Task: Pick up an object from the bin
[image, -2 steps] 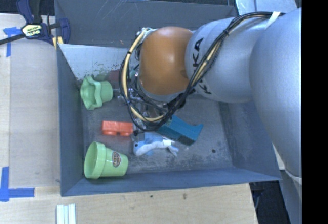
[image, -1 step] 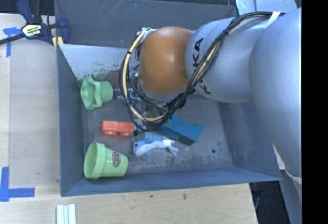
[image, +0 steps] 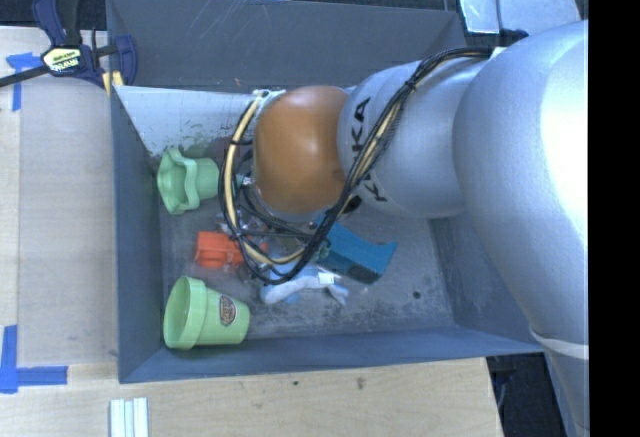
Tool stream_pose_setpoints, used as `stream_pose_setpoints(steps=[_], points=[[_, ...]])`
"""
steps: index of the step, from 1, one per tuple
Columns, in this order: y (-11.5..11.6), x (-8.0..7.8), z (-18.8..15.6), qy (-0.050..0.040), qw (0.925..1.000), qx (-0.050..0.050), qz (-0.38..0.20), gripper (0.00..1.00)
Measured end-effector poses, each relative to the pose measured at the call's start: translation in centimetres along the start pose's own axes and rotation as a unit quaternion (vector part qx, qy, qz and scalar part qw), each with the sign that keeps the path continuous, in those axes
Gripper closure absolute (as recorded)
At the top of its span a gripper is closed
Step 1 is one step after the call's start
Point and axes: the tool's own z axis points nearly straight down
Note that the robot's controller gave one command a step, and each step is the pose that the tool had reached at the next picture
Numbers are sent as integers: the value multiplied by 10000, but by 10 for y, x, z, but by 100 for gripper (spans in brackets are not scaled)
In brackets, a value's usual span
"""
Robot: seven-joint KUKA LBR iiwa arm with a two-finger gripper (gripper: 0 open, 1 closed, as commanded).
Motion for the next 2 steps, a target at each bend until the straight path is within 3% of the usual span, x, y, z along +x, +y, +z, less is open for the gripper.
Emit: stream_pose_setpoints(steps=[1,2], points=[[0,0,0,0,10000,0,0,100],[8,-24,0,-39,9870,10,-1605,100]])
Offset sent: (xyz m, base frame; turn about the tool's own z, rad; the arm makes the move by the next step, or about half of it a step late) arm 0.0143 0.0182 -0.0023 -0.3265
